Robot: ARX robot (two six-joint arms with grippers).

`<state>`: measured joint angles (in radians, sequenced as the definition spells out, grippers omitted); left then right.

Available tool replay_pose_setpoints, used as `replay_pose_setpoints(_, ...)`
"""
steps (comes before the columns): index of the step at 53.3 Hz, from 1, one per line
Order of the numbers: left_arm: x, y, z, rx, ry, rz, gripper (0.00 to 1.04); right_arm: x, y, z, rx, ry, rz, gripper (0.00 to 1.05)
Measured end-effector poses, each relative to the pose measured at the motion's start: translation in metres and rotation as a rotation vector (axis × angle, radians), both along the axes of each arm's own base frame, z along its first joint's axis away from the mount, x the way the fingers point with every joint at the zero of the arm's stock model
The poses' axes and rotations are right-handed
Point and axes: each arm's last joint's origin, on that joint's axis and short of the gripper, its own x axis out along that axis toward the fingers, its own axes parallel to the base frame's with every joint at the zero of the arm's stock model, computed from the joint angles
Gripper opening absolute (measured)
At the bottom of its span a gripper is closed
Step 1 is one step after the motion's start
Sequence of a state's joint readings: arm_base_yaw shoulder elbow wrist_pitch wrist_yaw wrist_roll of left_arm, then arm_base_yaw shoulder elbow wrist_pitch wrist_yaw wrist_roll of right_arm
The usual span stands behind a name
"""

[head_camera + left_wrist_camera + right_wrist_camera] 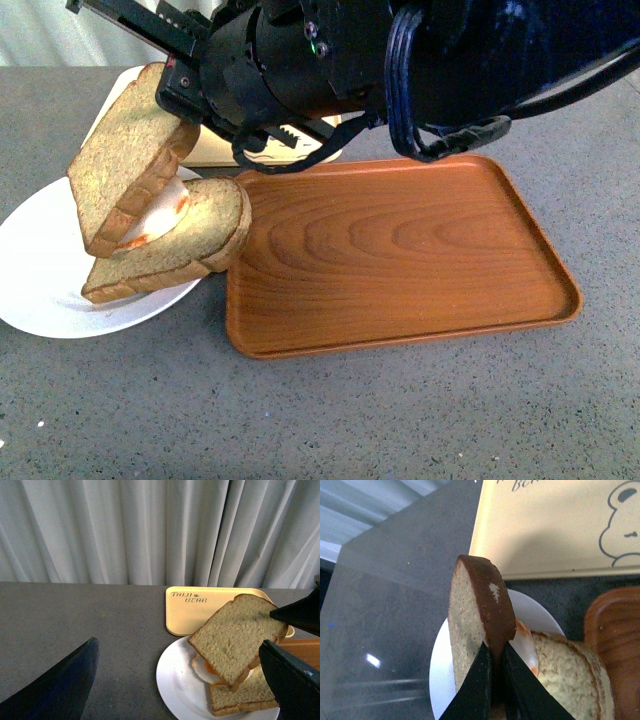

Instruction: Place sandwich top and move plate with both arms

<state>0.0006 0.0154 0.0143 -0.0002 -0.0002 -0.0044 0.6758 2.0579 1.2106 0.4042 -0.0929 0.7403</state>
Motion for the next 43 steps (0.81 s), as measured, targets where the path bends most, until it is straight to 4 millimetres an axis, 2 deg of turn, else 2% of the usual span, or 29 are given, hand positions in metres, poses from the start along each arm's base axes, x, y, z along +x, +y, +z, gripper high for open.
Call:
replay_pose_setpoints(4, 0.0, 0.0, 0.0, 0.0, 0.0, 0.0, 0.96, -0.008, -0.002, -0.009, -0.023, 0.022, 0.009, 0.04)
replay_pose_setpoints(8, 0.0, 0.0, 0.0, 0.0, 0.0, 0.0, 0.96, -0.016, -0.01, -0.019, -0.052, 0.05, 0.015, 0.22)
replay_pose_setpoints(12, 0.0, 0.0, 0.0, 0.0, 0.0, 0.0, 0.96, -0.021, -0.016, -0.019, -0.062, 0.053, 0.013, 0.35)
replay_pose_setpoints(18, 0.0, 0.0, 0.0, 0.0, 0.0, 0.0, 0.96, -0.026, -0.03, -0.004, -0.049, 0.01, -0.014, 0.6)
replay_pose_setpoints(23, 0.0, 0.0, 0.0, 0.0, 0.0, 0.0, 0.96, -0.029, -0.044, 0.008, -0.05, -0.032, -0.046, 0.75)
replay_pose_setpoints(29, 0.0, 0.0, 0.0, 0.0, 0.0, 0.0, 0.96, -0.029, -0.071, 0.02, -0.08, -0.089, -0.128, 0.93)
replay_pose_setpoints(31, 0.0, 0.0, 0.0, 0.0, 0.0, 0.0, 0.96, -0.029, -0.086, 0.025, -0.1, -0.113, -0.178, 0.97)
replay_pose_setpoints(35, 0.0, 0.0, 0.0, 0.0, 0.0, 0.0, 0.96, -0.027, -0.11, 0.031, -0.174, -0.204, -0.286, 0.93)
replay_pose_setpoints(37, 0.0, 0.0, 0.0, 0.0, 0.0, 0.0, 0.96, -0.029, -0.127, 0.035, -0.241, -0.357, -0.422, 0.87)
replay_pose_setpoints(40, 0.0, 0.0, 0.0, 0.0, 0.0, 0.0, 0.96, -0.037, -0.148, 0.038, -0.316, -0.497, -0.555, 0.78)
replay_pose_setpoints(43, 0.0, 0.0, 0.0, 0.0, 0.0, 0.0, 0.96, -0.049, -0.166, 0.038, -0.389, -0.59, -0.598, 0.69)
